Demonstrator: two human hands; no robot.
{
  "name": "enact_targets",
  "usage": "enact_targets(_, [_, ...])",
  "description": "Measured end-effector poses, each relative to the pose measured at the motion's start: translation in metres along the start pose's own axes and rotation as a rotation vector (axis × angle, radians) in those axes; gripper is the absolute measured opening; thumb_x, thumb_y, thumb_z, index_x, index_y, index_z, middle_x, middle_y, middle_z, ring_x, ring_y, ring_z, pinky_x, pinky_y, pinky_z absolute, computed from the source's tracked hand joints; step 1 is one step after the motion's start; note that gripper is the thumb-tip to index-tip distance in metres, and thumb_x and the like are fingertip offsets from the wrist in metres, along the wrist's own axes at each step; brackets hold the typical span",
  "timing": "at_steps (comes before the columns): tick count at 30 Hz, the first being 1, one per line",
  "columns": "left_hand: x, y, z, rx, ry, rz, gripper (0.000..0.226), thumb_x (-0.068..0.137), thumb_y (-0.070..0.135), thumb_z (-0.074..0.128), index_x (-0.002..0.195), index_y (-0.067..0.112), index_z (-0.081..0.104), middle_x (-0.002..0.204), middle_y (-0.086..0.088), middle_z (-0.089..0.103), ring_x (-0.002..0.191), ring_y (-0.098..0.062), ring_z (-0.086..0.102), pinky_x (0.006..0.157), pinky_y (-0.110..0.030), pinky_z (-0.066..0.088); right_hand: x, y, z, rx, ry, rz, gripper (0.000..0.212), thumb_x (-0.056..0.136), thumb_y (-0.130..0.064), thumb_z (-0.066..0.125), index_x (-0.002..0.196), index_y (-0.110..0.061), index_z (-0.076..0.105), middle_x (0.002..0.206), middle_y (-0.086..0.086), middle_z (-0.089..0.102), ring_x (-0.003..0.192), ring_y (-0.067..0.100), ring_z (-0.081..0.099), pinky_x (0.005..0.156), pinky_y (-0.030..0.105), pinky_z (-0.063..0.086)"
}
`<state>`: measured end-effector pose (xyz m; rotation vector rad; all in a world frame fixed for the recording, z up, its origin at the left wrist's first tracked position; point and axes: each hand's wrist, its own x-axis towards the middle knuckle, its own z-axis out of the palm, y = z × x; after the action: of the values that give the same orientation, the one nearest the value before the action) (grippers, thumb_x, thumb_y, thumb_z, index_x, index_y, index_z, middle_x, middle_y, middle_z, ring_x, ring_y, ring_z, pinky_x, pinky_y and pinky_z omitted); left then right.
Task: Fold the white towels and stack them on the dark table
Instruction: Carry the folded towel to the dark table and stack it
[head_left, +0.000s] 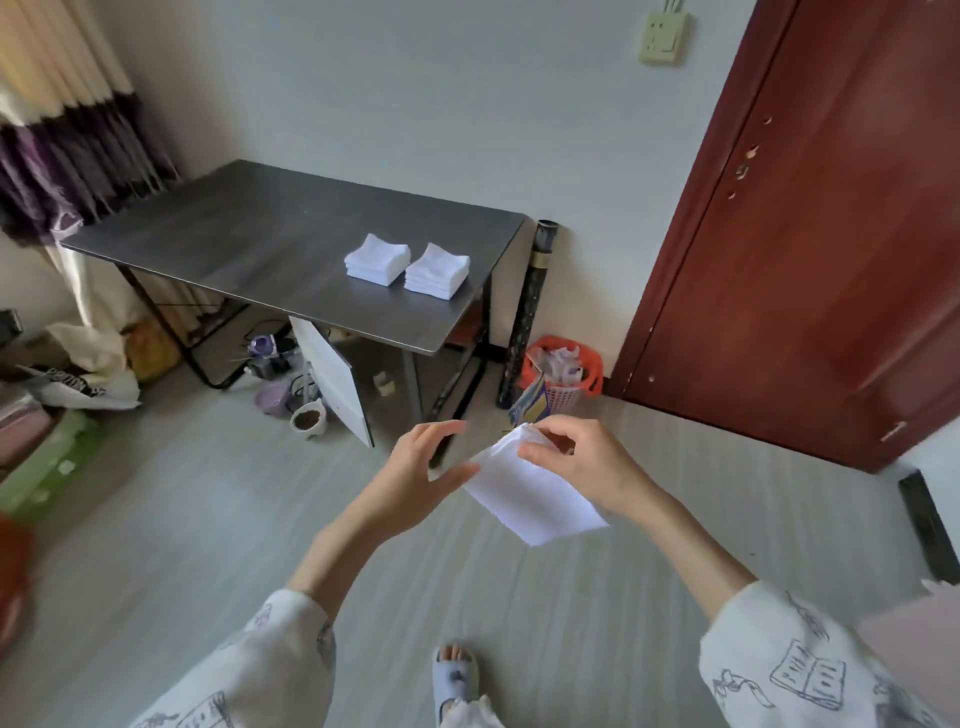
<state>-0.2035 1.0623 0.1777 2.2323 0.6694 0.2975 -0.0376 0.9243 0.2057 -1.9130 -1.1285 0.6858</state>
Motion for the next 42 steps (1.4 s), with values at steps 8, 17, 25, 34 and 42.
enact_targets(8, [0.141,-0.048,-0.093,-0.075,-0.028,-0.070,0.005,0.089,0.035,0.057,0.092,0.034,0.055,0.075,0.015,0.053,0.070,0.002,0.049,0.061,-0.011,0.035,0.191,-0.055,0.016,0.044,-0.124,-0.076,0.004,0.084,-0.027,0.067,0.082,-0.030,0.065,0.080,-0.014,0.064,0.070,-0.007,0.053,0.065,0.008,0.039])
enact_targets(17, [0.264,-0.121,-0.159,-0.120,0.087,-0.017,0.016,0.093,0.034,0.048,0.084,0.023,0.056,0.066,0.011,0.048,0.059,-0.007,0.039,0.055,-0.015,0.033,0.358,-0.067,0.043,0.078,-0.146,-0.035,0.025,0.086,-0.035,0.064,0.089,-0.010,0.067,0.087,0.016,0.064,0.072,0.010,0.052,0.067,0.023,0.039])
enact_targets(25, [0.387,-0.200,-0.231,-0.353,-0.055,-0.080,0.025,0.095,0.029,0.046,0.076,0.016,0.055,0.064,0.011,0.051,0.056,0.000,0.045,0.053,-0.012,0.036,0.500,-0.056,0.074,0.257,-0.229,0.305,0.047,0.088,-0.045,0.054,0.098,-0.001,0.066,0.088,0.006,0.064,0.082,0.011,0.057,0.073,0.018,0.040])
enact_targets(34, [0.499,-0.270,-0.276,-0.612,-0.132,-0.303,0.029,0.096,0.035,0.043,0.079,0.016,0.056,0.073,0.003,0.059,0.066,-0.013,0.056,0.057,-0.024,0.046,0.597,-0.021,0.112,0.899,-0.139,0.605,0.053,0.078,-0.038,0.068,0.120,-0.008,0.056,0.111,0.015,0.064,0.104,0.030,0.062,0.094,0.044,0.050])
enact_targets(42, [0.568,-0.321,-0.278,-0.566,-0.161,-0.380,0.028,0.096,0.035,0.043,0.099,0.009,0.054,0.090,-0.002,0.067,0.075,-0.016,0.061,0.064,-0.030,0.048,0.676,-0.012,0.132,0.692,0.035,0.628,0.015,0.097,-0.028,0.047,0.105,-0.016,0.053,0.099,-0.001,0.060,0.092,0.016,0.061,0.072,0.028,0.055])
